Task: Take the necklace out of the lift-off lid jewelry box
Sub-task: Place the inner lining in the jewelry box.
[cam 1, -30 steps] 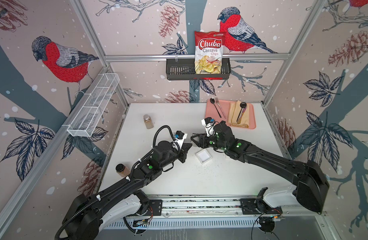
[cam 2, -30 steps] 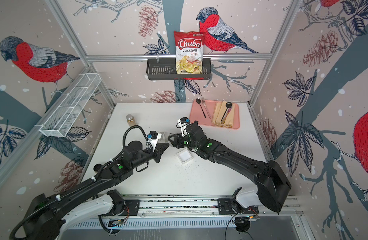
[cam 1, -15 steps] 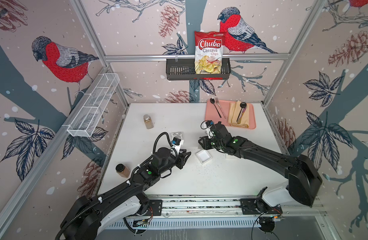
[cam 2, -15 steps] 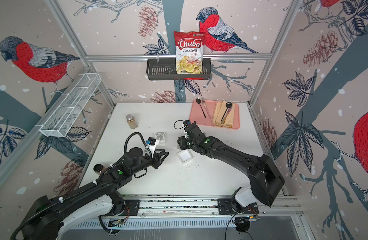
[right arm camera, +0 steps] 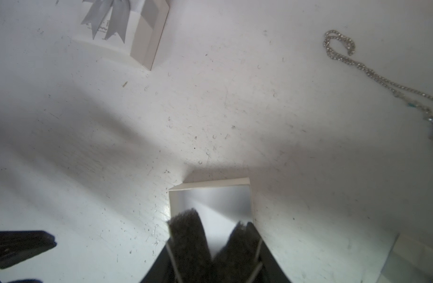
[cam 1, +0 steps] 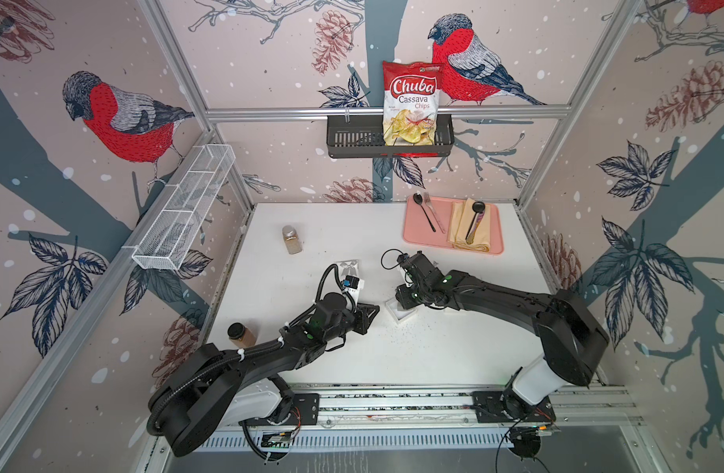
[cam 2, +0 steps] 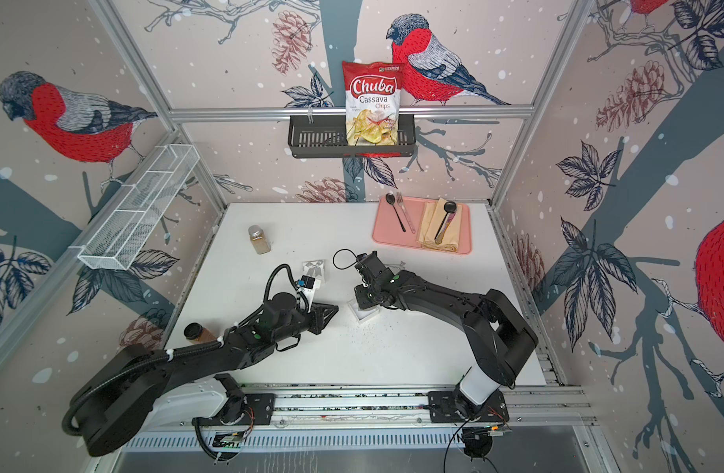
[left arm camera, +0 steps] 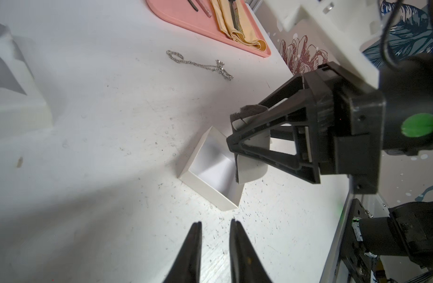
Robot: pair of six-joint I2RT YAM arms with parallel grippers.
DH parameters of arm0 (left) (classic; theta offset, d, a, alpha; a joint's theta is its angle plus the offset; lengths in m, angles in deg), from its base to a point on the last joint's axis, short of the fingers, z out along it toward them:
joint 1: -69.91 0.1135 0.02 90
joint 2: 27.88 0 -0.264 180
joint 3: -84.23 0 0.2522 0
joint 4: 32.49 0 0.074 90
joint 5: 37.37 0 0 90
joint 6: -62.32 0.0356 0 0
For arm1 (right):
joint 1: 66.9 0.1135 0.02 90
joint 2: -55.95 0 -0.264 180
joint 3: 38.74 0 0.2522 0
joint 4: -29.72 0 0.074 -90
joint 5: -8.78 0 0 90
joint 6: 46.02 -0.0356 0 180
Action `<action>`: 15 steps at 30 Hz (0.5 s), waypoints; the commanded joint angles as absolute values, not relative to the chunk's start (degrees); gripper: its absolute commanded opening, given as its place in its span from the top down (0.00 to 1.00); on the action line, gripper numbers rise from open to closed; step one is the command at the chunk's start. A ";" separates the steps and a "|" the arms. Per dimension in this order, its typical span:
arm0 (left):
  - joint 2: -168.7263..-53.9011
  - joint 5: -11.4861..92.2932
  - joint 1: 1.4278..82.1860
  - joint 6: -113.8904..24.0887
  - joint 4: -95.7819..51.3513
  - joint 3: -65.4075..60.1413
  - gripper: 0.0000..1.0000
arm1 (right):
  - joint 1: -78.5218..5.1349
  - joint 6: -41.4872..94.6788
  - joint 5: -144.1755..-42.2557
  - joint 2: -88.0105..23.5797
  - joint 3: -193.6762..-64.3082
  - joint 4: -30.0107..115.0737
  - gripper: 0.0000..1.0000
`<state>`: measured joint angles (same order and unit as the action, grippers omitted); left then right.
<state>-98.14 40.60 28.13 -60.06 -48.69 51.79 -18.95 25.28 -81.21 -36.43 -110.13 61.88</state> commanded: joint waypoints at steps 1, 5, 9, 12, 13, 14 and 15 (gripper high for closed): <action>-101.07 38.90 28.11 -64.45 -57.22 52.01 0.77 | -18.85 27.27 -80.22 -37.04 -109.39 61.10 0.60; -105.15 37.46 28.09 -66.63 -59.55 51.61 0.82 | -18.47 28.09 -80.52 -38.11 -109.19 60.12 0.60; -108.42 36.97 28.10 -68.80 -61.80 51.56 0.87 | -17.92 28.52 -80.40 -39.17 -109.34 60.09 0.60; -109.89 37.01 28.33 -69.05 -60.36 50.07 0.88 | -17.60 28.69 -80.54 -39.66 -109.59 60.35 0.61; -110.33 36.93 28.38 -69.13 -59.94 49.71 0.88 | -17.56 28.72 -80.56 -39.92 -109.71 60.56 0.61; -111.01 36.69 28.49 -69.15 -59.51 49.16 0.89 | -17.47 28.75 -80.60 -40.07 -109.80 60.77 0.61; -111.64 36.48 28.59 -69.21 -59.21 48.61 0.89 | -17.26 28.86 -80.69 -40.28 -109.89 61.03 0.61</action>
